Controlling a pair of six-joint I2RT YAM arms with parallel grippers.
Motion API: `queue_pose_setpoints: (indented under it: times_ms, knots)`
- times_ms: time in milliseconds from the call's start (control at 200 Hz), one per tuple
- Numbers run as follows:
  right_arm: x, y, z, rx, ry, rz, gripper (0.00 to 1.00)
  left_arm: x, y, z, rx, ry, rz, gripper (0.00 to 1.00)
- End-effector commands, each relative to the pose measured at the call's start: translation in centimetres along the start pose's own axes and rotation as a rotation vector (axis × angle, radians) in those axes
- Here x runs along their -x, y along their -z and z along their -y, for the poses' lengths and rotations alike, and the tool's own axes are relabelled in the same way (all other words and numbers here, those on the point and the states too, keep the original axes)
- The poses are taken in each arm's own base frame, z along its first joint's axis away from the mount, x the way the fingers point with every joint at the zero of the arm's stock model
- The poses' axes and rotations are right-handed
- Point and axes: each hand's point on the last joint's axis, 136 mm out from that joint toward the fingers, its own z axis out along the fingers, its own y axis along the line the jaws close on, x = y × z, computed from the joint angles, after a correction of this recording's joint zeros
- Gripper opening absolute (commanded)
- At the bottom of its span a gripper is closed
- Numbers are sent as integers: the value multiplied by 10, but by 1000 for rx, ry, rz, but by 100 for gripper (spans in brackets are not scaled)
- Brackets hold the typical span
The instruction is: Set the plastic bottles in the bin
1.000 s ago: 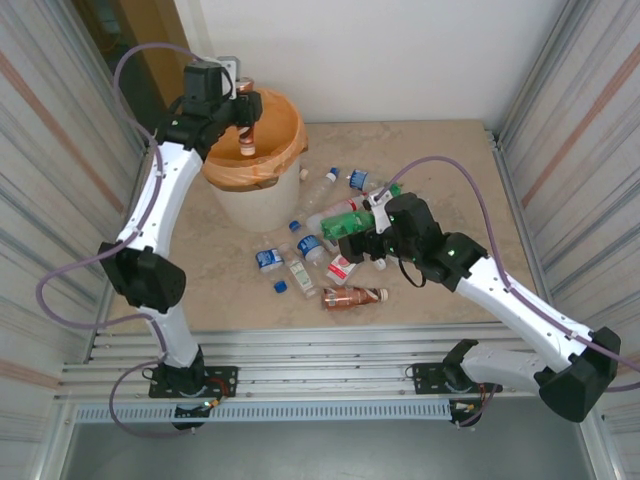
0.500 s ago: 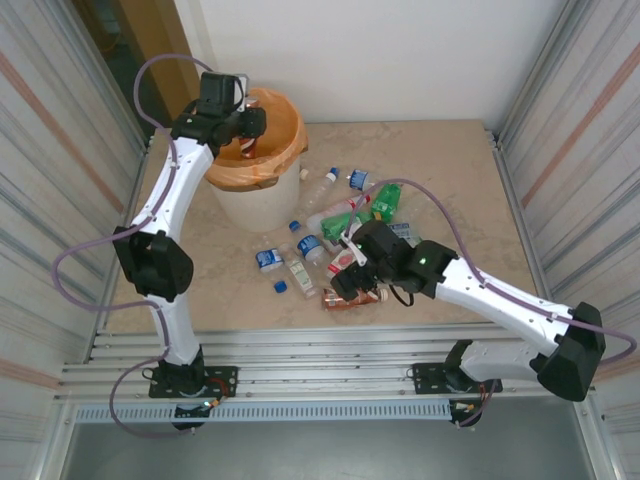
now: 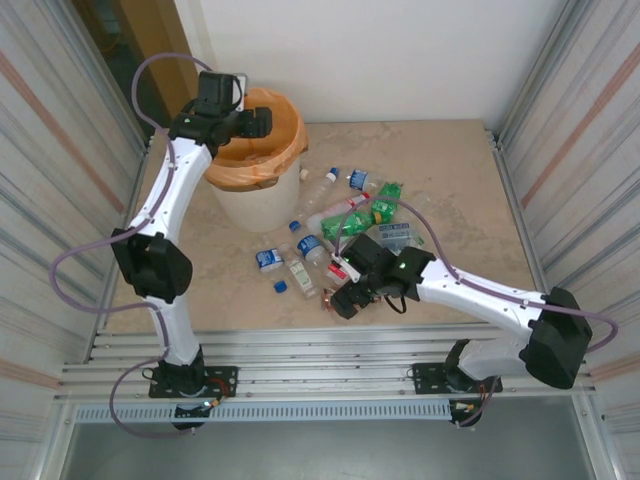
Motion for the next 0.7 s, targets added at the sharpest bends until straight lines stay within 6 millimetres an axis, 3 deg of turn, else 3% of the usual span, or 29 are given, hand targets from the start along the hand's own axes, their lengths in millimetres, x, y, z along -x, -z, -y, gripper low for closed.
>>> queue_pose_setpoints:
  times_ms: [0,331,541,696]
  knots:
    - [-5,-7,-7,13,33,-20,98,32,45,3,-35,8,96,88]
    - [-11,-22,-12,10,43,-78,98,35,108,28,-149,27,174,96]
    - [-12,-35,-10,-21,43,-93,98,1,151,61,-225,-4,212,99]
    - [-14,-47,-7,-63,55,-99,98,-31,182,73,-285,43,254,99]
